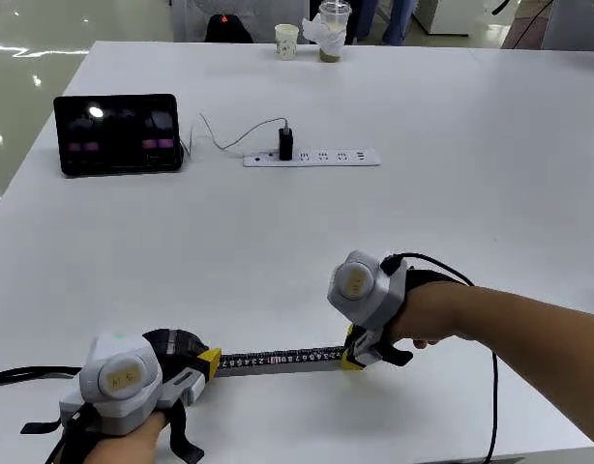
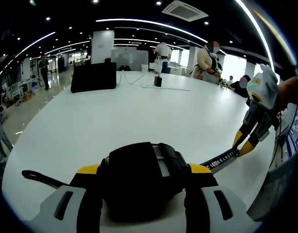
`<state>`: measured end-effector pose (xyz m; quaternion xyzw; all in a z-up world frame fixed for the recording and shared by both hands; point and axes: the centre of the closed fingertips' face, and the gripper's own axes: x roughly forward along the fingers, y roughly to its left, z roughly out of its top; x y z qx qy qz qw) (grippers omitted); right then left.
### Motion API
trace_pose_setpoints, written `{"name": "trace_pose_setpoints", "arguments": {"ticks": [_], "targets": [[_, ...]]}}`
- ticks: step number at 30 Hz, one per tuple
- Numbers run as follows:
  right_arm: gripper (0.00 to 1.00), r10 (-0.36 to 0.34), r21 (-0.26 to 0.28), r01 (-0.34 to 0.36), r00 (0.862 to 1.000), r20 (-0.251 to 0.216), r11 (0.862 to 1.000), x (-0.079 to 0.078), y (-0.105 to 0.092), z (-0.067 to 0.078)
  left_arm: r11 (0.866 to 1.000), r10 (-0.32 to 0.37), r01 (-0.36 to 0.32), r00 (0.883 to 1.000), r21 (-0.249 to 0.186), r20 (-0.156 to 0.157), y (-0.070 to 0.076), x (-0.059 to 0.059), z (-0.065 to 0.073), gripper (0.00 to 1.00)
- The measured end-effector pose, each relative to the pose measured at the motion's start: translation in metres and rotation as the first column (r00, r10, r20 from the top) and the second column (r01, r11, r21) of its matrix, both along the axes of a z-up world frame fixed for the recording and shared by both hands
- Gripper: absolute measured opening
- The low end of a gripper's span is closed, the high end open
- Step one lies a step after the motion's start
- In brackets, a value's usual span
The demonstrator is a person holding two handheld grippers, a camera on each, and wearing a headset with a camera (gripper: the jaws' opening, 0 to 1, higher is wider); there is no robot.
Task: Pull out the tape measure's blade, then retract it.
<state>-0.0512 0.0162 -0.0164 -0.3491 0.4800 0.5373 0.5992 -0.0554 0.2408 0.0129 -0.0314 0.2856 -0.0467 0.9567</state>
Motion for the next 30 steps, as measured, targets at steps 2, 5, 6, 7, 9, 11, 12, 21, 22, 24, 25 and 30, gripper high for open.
{"name": "trace_pose_setpoints", "arguments": {"ticks": [2, 5, 6, 7, 9, 11, 12, 21, 22, 24, 25, 30], "targets": [[0.11, -0.005, 0.004, 0.005, 1.0, -0.002, 1.0, 0.0, 0.001, 0.0, 1.0, 0.0, 0.0, 1.0, 0.0, 0.0, 0.0, 0.0, 0.0, 0.64], [0.11, -0.004, 0.004, 0.004, 1.0, 0.001, 1.0, 0.0, 0.002, 0.0, 1.0, 0.001, -0.001, 1.0, 0.0, 0.001, 0.0, 0.0, 0.0, 0.64], [0.11, 0.001, 0.003, -0.001, 1.0, 0.005, 1.0, 0.0, 0.002, 0.0, 1.0, 0.0, 0.0, 1.0, 0.0, 0.001, 0.0, 0.0, 0.0, 0.64], [0.11, 0.008, 0.002, -0.008, 1.0, 0.007, 1.0, 0.0, 0.003, 0.0, 1.0, 0.0, 0.0, 1.0, 0.0, 0.001, 0.0, 0.0, 0.0, 0.64], [0.11, 0.01, 0.002, -0.01, 1.0, 0.007, 1.0, 0.0, 0.003, 0.0, 1.0, 0.0, 0.0, 1.0, 0.0, 0.001, 0.0, 0.0, 0.0, 0.64], [0.11, 0.023, 0.004, -0.023, 1.0, 0.011, 1.0, -0.001, 0.004, 0.0, 1.0, 0.0, 0.0, 1.0, 0.0, 0.001, 0.0, 0.0, 0.0, 0.64], [0.11, 0.033, 0.005, -0.033, 0.999, 0.014, 0.999, -0.001, 0.004, 0.0, 1.0, 0.0, 0.0, 1.0, 0.0, 0.001, 0.0, 0.0, 0.0, 0.64], [0.11, 0.08, 0.028, -0.081, 0.996, 0.029, 0.996, -0.001, 0.007, 0.0, 1.0, -0.001, 0.001, 1.0, 0.0, 0.001, -0.001, 0.0, 0.0, 0.64], [0.11, 0.083, 0.028, -0.084, 0.996, 0.031, 0.996, -0.002, 0.007, 0.0, 1.0, -0.001, 0.001, 1.0, 0.0, 0.001, -0.001, 0.0, 0.0, 0.64], [0.11, 0.089, 0.026, -0.09, 0.995, 0.033, 0.996, -0.002, 0.008, 0.0, 1.0, -0.001, 0.001, 1.0, 0.0, 0.001, -0.001, 0.0, 0.0, 0.64], [0.11, 0.085, 0.026, -0.085, 0.996, 0.032, 0.996, -0.001, 0.008, 0.0, 1.0, -0.001, 0.001, 1.0, 0.0, 0.001, -0.001, 0.0, 0.0, 0.64], [0.11, 0.07, 0.03, -0.07, 0.997, 0.026, 0.997, -0.001, 0.01, 0.0, 1.0, -0.001, 0.001, 1.0, -0.001, 0.001, -0.001, 0.0, 0.0, 0.64]]}}
